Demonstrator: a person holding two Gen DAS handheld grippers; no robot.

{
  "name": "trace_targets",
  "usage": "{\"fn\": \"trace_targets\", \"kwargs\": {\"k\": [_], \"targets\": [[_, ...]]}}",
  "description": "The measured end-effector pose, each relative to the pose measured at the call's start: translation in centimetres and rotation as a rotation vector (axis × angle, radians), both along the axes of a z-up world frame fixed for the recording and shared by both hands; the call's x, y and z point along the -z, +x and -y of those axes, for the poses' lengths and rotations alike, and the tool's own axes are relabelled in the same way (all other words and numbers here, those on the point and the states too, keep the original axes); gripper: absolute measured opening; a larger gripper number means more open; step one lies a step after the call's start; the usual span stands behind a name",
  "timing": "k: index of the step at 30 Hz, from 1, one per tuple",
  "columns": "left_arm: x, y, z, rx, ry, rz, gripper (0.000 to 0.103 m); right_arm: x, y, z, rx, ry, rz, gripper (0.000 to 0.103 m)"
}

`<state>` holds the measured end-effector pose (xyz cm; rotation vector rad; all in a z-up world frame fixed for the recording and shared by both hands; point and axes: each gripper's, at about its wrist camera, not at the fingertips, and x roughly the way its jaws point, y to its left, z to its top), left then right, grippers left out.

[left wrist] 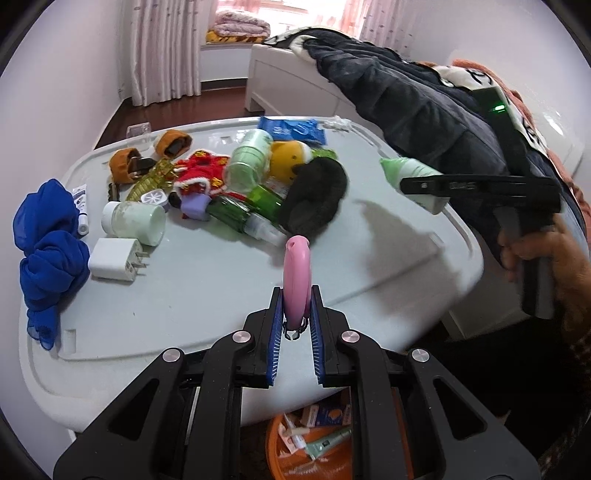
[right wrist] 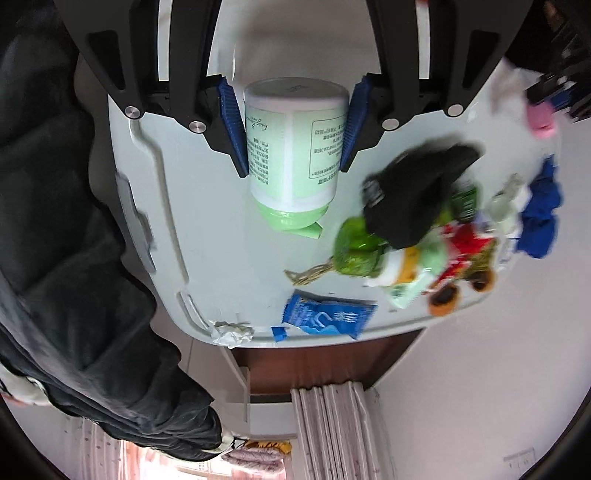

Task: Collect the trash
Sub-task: 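Drop the lint remover and bottle into the orange bucket, return to table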

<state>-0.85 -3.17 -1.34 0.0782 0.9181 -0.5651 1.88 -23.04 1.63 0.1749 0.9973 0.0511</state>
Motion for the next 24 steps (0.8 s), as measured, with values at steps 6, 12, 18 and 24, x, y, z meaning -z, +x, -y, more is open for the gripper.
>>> {"fn": "trace_targets", "kwargs": {"k": [6,12,18,24], "targets": [[0.8,-6.6,0.7,0.104,-0.018,-0.093,0.014,0.0,-11.0,-4.9,-0.144,0.118,-0.052,0.048],[5.1,-12.1,0.9,0.147,0.022,-0.278,0.014,6.2,-16.6,-8.6,-0.194,0.161,-0.226,0.048],[6.0,-12.5,0.6,0.115,0.078,-0.315,0.039,9.5,-17.4,-9.7,-0.184,0.158,-0.325,0.066],[4.0,-10.1,-2.4,-0.005,0.018,-0.244,0.044,6.8,-16.8,-8.0,-0.139,0.195,-0.224,0.077]]}}
